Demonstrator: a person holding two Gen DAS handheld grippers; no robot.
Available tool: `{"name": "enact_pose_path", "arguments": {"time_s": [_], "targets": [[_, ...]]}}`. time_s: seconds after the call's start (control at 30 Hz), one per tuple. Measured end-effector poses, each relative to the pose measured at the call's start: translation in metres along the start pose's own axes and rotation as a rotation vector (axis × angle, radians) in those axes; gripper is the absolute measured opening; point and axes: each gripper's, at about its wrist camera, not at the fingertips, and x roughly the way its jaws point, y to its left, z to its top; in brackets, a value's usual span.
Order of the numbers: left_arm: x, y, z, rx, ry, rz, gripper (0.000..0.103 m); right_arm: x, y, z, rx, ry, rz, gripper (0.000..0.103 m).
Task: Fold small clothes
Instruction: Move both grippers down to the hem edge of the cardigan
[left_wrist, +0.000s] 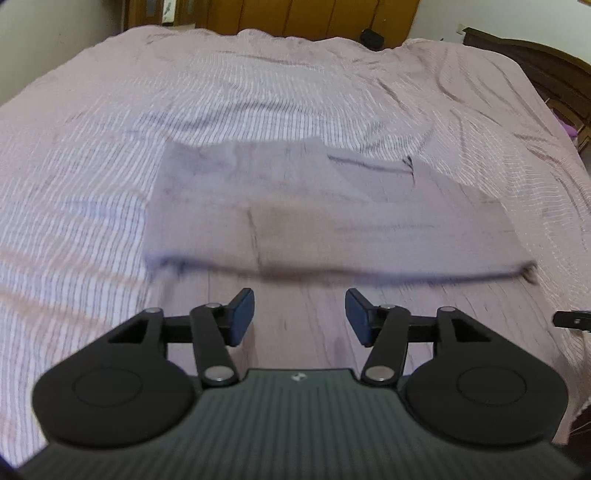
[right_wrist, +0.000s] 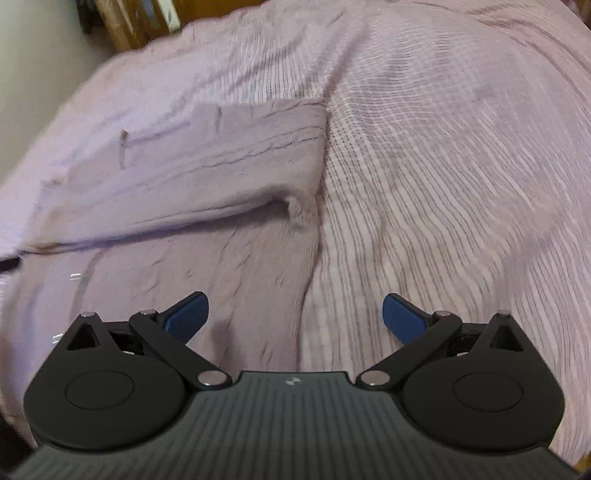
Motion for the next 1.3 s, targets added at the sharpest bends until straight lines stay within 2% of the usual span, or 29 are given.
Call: {"name": "enact_pose_path", "arguments": {"time_s": [0.13, 0.27, 0.37, 0.5, 0.67, 0.73, 0.83, 0.93, 1.13, 1.23, 1.3], "targets": [[-0.022, 0.007, -0.018, -0.041, 0.009, -0.013, 0.057, -0.036, -0.010, -0.027, 0.104, -0.016, 0.039, 0.103], [-0.048, 0.013, -0.032, -0.023, 0.015, -0.012, 0.057, -0.064, -0.017, -0.050, 0.203, -0.061, 0.109, 0.102], [-0.070, 0.018, -0.044, 0.018, -0.002, 0.014, 0.059, -0.077, -0.013, -0.067, 0.204, -0.086, 0.134, 0.100], [-0.087, 0.035, -0.062, -0.012, -0.004, 0.031, 0.062, -0.082, -0.009, -0.083, 0.197, -0.105, 0.155, 0.090], [-0.086, 0.057, -0.091, -0.068, 0.047, 0.038, 0.062, -0.085, -0.007, -0.104, 0.172, -0.119, 0.196, 0.089], [-0.083, 0.064, -0.102, -0.095, 0.072, 0.043, 0.062, -0.080, -0.010, -0.114, 0.182, -0.125, 0.244, 0.088], [-0.077, 0.070, -0.119, -0.114, 0.113, 0.006, 0.062, -0.068, -0.015, -0.134, 0.218, -0.088, 0.311, 0.085], [-0.072, 0.072, -0.132, -0.119, 0.140, -0.047, 0.062, -0.059, -0.021, -0.150, 0.234, -0.069, 0.304, 0.083], [-0.071, 0.082, -0.148, -0.168, 0.116, -0.098, 0.063, -0.053, -0.044, -0.172, 0.358, -0.103, 0.354, 0.082], [-0.071, 0.092, -0.147, -0.210, 0.105, -0.138, 0.063, -0.054, -0.043, -0.171, 0.341, -0.142, 0.396, 0.078], [-0.070, 0.099, -0.145, -0.252, 0.095, -0.168, 0.063, -0.050, -0.042, -0.170, 0.325, -0.133, 0.401, 0.078]]}}
